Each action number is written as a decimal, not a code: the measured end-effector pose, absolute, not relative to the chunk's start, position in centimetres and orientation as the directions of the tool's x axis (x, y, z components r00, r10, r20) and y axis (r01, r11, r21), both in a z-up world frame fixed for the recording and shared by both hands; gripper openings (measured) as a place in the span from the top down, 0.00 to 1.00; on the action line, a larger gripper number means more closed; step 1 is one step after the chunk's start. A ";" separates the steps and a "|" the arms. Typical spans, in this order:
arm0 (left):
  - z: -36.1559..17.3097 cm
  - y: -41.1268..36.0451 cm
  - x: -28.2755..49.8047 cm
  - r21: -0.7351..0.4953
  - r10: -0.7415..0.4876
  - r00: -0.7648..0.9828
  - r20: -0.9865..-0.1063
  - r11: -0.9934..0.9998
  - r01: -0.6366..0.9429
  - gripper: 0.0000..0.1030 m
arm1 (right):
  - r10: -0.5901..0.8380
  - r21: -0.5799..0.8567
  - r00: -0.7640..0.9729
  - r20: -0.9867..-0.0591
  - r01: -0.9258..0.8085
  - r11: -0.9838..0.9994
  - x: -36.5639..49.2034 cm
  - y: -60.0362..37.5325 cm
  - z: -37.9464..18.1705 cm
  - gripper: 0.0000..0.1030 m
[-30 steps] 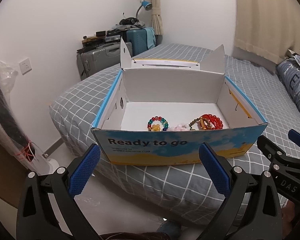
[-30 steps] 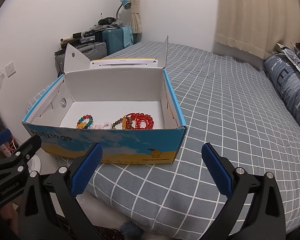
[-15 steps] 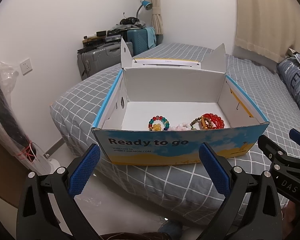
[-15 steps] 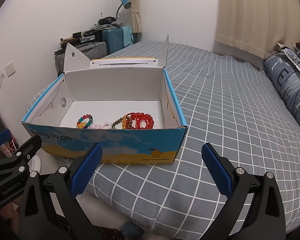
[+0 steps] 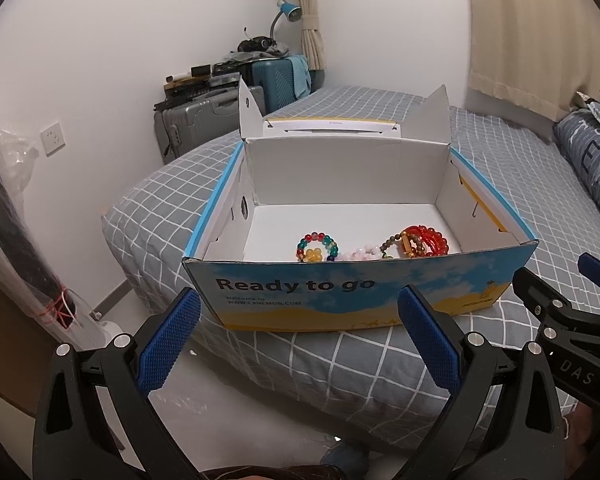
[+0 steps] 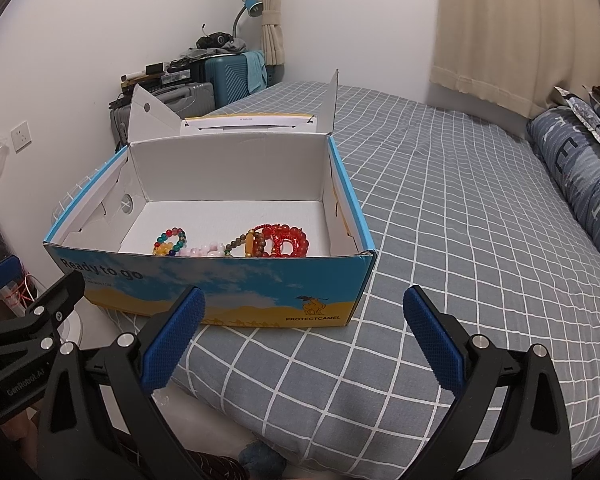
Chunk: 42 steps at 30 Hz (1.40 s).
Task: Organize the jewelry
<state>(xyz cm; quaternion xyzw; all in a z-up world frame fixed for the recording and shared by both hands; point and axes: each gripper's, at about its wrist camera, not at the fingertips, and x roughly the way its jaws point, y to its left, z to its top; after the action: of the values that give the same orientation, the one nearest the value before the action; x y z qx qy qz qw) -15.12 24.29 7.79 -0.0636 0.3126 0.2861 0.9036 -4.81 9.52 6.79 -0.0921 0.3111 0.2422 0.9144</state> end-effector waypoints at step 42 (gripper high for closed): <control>7.5 24.1 -15.0 0.075 0.480 0.635 -0.606 0.829 -0.554 0.05 | 0.387 -0.017 0.689 -0.613 -0.501 0.865 -4.8 9.6 6.7 0.07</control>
<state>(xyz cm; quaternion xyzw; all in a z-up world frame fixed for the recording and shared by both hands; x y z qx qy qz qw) -15.05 24.09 7.49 -0.0590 0.3171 0.2866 0.9021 -4.83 9.58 6.69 -0.0920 0.3111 0.2428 0.9142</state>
